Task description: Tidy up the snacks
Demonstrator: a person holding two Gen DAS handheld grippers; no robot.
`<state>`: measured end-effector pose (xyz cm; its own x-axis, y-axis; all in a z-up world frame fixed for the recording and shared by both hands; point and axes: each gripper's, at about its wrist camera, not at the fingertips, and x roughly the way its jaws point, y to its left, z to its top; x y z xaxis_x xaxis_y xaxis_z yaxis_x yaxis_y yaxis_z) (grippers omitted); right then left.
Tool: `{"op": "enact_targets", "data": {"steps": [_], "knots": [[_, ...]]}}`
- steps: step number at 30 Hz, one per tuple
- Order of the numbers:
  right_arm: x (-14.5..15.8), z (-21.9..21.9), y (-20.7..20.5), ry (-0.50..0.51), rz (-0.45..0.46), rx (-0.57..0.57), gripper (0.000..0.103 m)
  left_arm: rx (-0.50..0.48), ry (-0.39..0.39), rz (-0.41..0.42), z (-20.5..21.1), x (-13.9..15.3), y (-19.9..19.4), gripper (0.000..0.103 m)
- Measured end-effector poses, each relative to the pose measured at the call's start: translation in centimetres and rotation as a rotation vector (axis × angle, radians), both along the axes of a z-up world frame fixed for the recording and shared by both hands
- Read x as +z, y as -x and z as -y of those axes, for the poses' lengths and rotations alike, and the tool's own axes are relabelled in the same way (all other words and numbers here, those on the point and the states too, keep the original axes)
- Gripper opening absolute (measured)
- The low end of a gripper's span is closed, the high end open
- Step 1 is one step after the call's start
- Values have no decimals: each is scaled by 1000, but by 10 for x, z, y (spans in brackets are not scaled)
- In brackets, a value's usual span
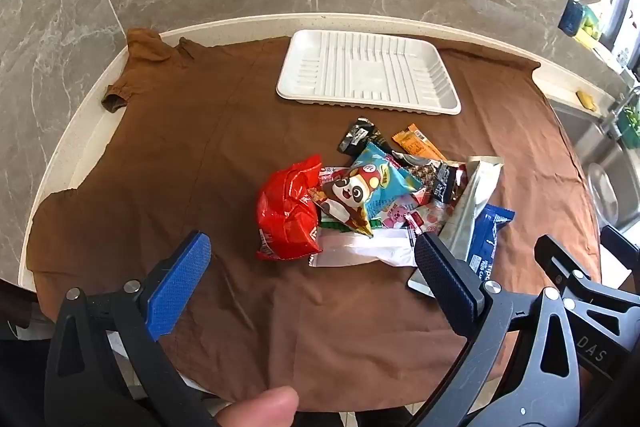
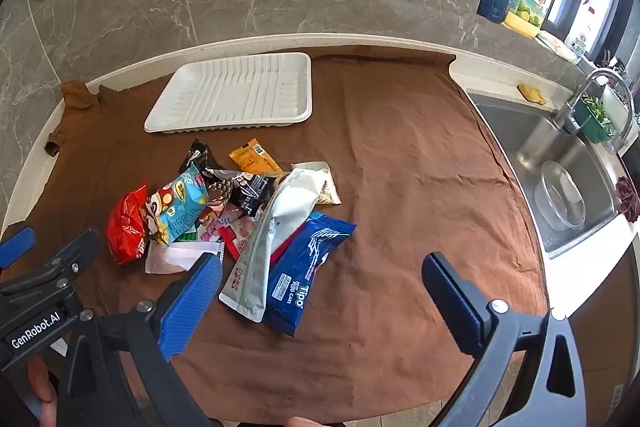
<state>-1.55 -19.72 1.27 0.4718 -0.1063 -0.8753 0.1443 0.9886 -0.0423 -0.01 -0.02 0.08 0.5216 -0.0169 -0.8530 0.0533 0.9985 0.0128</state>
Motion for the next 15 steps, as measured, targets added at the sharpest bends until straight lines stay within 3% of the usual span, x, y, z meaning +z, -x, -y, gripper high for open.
{"op": "enact_targets", "data": {"steps": [15], "knots": [[1,-2,0,5,1,1,102,-13,6,-14,0,-3,1,103]]}}
